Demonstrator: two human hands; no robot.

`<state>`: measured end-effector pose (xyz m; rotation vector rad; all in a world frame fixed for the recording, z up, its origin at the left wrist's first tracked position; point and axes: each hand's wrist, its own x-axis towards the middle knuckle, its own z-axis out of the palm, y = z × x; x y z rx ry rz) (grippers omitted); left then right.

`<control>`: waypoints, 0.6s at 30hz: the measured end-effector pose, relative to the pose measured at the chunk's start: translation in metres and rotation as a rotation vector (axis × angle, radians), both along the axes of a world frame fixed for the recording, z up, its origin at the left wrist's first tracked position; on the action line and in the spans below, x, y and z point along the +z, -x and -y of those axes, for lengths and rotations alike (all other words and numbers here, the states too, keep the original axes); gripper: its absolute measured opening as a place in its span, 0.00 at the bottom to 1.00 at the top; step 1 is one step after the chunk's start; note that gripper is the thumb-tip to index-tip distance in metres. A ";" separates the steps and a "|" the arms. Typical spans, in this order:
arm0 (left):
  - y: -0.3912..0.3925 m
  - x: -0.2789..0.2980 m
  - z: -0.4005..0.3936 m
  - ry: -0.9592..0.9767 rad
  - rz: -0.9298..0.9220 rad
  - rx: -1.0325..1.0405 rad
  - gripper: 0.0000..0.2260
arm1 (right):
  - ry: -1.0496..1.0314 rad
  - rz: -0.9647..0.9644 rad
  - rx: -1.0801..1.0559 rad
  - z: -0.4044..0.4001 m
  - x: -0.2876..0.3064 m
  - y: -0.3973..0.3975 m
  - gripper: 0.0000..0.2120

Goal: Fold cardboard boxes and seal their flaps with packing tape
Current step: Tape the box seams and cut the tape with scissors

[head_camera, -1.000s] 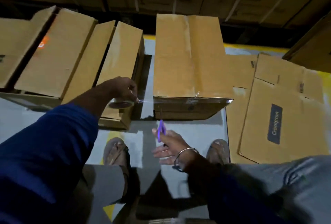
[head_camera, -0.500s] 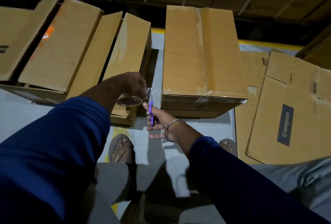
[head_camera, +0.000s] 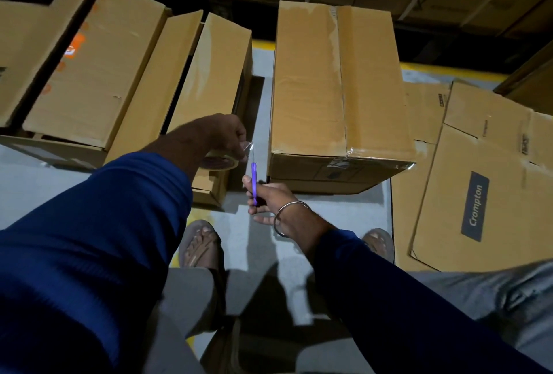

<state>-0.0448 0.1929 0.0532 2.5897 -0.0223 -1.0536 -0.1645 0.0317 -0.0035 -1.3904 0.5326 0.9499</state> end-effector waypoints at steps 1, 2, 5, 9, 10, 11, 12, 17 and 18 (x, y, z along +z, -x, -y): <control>0.000 0.000 0.000 -0.007 0.005 -0.002 0.08 | -0.010 -0.002 -0.006 0.000 0.001 -0.001 0.20; 0.000 0.000 -0.001 -0.014 0.012 0.000 0.08 | -0.015 -0.009 -0.006 -0.001 0.002 -0.002 0.21; 0.003 0.000 -0.001 -0.039 0.026 -0.001 0.08 | -0.012 -0.031 0.009 -0.005 0.007 -0.006 0.22; 0.004 0.001 -0.006 -0.081 0.022 -0.008 0.10 | -0.003 -0.034 0.035 -0.010 0.007 -0.005 0.21; 0.004 0.002 -0.009 -0.093 0.013 -0.015 0.11 | -0.003 -0.037 0.055 -0.010 0.006 -0.005 0.21; 0.004 0.003 -0.012 -0.104 0.005 -0.025 0.11 | -0.002 -0.040 0.079 -0.010 0.004 -0.003 0.21; 0.004 0.005 -0.015 -0.113 -0.004 -0.031 0.12 | -0.003 -0.043 0.100 -0.009 0.003 -0.002 0.21; 0.005 0.013 -0.036 -0.173 -0.045 -0.011 0.09 | 0.122 0.010 0.259 0.005 0.003 0.005 0.18; 0.005 0.017 -0.040 -0.172 -0.039 -0.002 0.09 | 0.182 0.090 0.318 0.010 0.005 0.008 0.19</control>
